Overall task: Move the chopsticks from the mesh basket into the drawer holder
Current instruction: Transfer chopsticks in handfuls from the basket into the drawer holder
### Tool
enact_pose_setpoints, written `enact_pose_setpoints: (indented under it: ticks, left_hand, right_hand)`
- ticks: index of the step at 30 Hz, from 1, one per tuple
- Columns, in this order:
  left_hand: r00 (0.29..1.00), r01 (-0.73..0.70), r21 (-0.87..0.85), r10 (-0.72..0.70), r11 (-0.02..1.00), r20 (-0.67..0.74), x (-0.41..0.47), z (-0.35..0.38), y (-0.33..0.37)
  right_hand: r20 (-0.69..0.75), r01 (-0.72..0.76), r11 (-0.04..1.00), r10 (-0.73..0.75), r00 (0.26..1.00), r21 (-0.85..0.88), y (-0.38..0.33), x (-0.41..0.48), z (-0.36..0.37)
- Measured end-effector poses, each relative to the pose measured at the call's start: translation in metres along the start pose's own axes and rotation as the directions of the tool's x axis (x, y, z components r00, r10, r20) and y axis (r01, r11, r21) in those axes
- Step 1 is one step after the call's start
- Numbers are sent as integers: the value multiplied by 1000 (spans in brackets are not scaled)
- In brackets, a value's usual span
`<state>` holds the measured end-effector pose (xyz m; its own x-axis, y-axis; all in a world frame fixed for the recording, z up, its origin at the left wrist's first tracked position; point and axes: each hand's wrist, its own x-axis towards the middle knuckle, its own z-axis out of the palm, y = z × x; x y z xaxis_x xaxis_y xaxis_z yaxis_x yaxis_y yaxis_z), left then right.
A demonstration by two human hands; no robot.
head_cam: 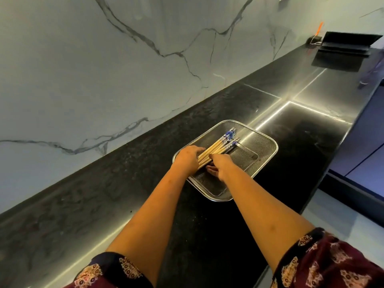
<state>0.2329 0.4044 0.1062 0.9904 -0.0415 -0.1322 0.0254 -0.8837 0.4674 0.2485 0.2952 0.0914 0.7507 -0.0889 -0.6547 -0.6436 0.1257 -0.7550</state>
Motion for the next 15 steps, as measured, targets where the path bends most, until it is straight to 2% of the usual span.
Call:
enact_pose_setpoints:
  ticks: [4,15]
  left_hand:
    - [994,-29,88,20,996,103,13,1,-3]
    - [998,4,45,-7,999,68,21,9,-5]
  right_hand:
    - [-17,16,997,-15,1000,77,1,11,9]
    - [-35,15,998,-13,999,56,2,28,10]
